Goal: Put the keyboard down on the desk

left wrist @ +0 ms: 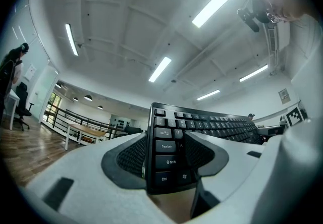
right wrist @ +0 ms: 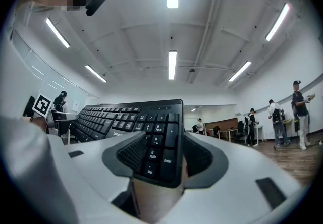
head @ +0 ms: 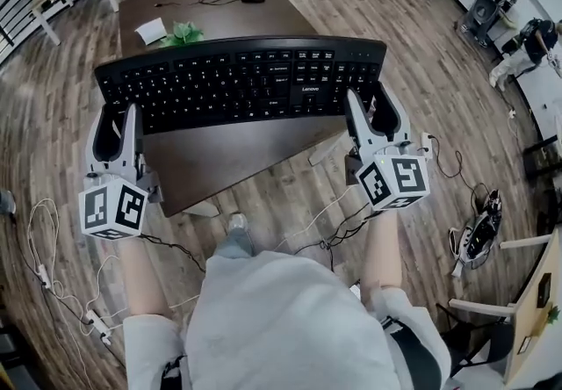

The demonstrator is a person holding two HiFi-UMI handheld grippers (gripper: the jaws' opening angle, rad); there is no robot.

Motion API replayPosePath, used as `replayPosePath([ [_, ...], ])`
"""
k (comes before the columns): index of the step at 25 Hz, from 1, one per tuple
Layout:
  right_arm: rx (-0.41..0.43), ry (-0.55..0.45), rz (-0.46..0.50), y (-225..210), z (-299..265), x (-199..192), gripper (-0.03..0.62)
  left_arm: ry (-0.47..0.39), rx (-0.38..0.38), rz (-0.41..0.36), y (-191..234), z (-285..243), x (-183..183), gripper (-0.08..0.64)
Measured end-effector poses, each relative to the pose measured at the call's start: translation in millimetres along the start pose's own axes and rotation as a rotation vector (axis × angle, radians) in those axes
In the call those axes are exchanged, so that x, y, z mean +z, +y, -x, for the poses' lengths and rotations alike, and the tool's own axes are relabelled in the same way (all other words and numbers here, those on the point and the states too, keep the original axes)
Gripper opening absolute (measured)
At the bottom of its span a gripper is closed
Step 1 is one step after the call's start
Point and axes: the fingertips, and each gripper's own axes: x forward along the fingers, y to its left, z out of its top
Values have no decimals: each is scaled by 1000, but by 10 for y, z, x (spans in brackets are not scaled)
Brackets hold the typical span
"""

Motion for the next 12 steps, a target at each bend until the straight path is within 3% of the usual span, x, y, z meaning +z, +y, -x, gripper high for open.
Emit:
replayPosePath([
  [6, -38, 12, 4, -98, -80, -241, 218, 11, -43, 12, 35, -262, -291, 225],
  [12, -59, 67, -25, -98, -42, -295, 218, 51, -64, 1, 35, -312, -282, 225],
])
